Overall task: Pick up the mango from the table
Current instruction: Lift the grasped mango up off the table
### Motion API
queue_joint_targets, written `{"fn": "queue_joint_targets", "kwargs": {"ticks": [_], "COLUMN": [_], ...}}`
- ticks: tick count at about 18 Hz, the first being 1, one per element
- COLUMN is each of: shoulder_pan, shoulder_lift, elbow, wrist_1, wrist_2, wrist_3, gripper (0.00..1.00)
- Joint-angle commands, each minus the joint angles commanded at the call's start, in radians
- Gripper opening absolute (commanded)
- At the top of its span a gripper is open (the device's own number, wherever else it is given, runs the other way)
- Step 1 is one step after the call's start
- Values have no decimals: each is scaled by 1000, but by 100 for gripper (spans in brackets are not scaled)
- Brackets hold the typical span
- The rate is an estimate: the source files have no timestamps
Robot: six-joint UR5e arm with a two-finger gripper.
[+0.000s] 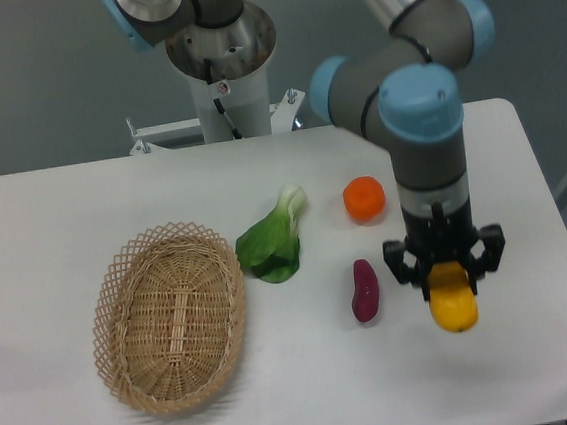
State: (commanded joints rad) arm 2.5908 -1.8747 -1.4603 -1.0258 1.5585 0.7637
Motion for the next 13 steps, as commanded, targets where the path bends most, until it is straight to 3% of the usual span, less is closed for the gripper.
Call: {"fn": "queue_joint_targets", "kwargs": {"ticks": [3,7,13], "shoulder_pan": [34,52,58], "shoulder_lift": [51,72,77], "elbow": [2,3,2], "wrist_1": [-137,-299,-306], "wrist_2": [2,5,5], "wrist_3": [106,195,201], "gripper": [60,59,59]}}
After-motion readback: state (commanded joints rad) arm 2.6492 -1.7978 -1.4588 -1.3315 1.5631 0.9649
